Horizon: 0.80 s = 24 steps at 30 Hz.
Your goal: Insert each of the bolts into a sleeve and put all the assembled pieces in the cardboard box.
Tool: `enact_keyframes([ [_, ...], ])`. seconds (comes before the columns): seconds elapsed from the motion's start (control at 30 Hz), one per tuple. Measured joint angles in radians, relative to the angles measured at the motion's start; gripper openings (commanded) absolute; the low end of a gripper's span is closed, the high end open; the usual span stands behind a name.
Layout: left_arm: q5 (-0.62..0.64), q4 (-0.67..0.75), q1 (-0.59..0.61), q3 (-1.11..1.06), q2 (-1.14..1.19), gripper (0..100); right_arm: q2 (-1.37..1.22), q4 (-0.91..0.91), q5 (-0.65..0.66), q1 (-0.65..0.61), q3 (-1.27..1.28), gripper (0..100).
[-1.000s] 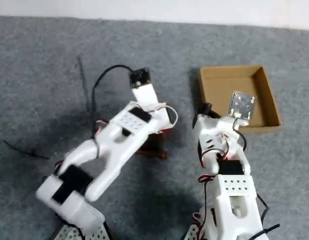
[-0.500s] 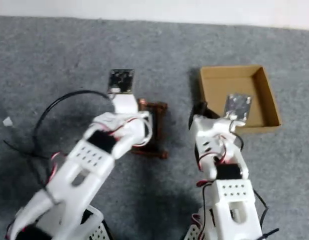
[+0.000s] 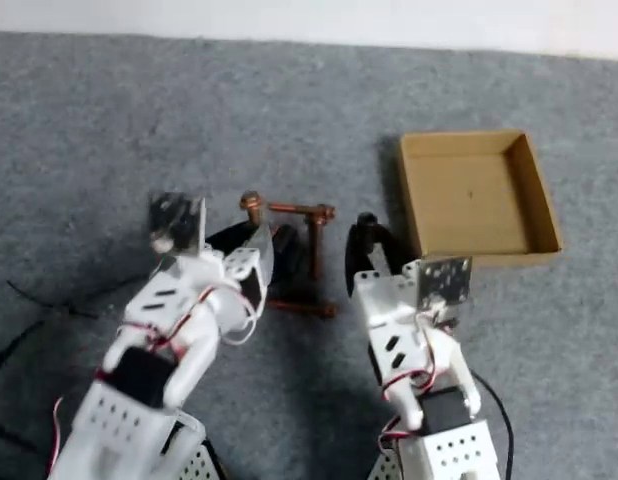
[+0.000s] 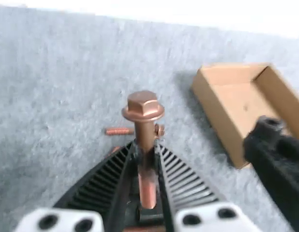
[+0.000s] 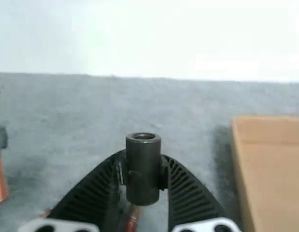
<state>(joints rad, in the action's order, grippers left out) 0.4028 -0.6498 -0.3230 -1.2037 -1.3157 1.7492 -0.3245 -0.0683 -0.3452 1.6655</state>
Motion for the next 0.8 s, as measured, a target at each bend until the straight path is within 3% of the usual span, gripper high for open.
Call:
enact_keyframes([
  [0.33,0.037,0.0,0.0,-0.138,-0.466,1,0.057,0.002,0.049,-0.155,0.005,0.4],
  [0.53,0.218,0.0,0.017,-0.14,-0.491,1,0.057,0.002,0.238,-0.344,0.005,0.4],
  [0.8,0.249,0.008,0.014,-0.14,-0.491,1,0.057,0.002,0.325,-0.397,0.005,0.4],
])
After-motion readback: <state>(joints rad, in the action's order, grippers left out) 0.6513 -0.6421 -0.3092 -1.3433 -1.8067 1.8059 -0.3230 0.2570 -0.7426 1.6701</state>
